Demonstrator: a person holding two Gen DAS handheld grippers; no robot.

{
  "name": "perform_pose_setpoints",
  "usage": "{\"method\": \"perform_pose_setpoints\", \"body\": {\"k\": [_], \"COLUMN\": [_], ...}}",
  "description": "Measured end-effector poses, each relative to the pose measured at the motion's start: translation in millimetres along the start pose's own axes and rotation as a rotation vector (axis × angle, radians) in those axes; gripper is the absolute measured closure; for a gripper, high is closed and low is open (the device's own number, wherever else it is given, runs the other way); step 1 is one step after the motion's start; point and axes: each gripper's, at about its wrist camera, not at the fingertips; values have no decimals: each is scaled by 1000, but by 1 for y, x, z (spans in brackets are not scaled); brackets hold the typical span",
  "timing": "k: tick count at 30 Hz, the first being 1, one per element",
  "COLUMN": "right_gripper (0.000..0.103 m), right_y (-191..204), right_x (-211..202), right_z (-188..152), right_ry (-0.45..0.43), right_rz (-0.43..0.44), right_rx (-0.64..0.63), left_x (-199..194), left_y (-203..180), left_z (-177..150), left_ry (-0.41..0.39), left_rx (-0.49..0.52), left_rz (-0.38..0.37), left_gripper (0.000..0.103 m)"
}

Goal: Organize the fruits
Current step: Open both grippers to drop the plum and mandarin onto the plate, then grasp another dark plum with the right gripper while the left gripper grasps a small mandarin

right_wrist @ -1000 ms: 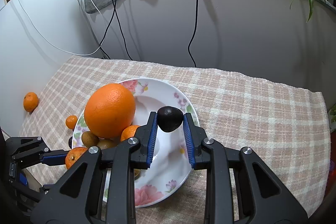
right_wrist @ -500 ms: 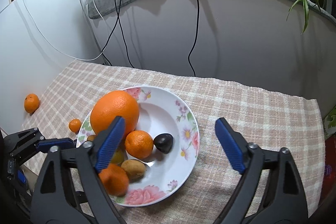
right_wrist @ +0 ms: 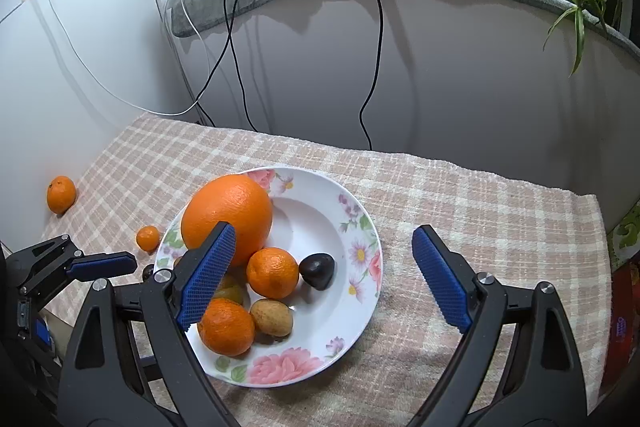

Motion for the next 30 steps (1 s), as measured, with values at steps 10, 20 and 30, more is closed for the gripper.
{"method": "perform_pose_setpoints", "body": {"k": [10, 20, 30], "right_gripper": [11, 11, 11], "right_y": [9, 33, 78], "right_x": [-16, -27, -35], "right_z": [0, -10, -19], "right_ry": [-38, -30, -41], "right_rz": [-19, 49, 91], "right_rx": [-8, 2, -51], "left_x": [-16, -45, -67], "left_y": [4, 25, 67], "left_z": [-6, -23, -49], "left_ry": [-54, -108, -124], "left_rx": [-2, -21, -95], "left_rz": [19, 67, 125], "left_gripper": [23, 23, 23]}}
Point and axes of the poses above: each gripper's, at about its wrist camera, not at the fingertips, and x roughly the way its jaws point, y to its left, z to its top, and after that the axes turned 7 degrees about y, right-handed
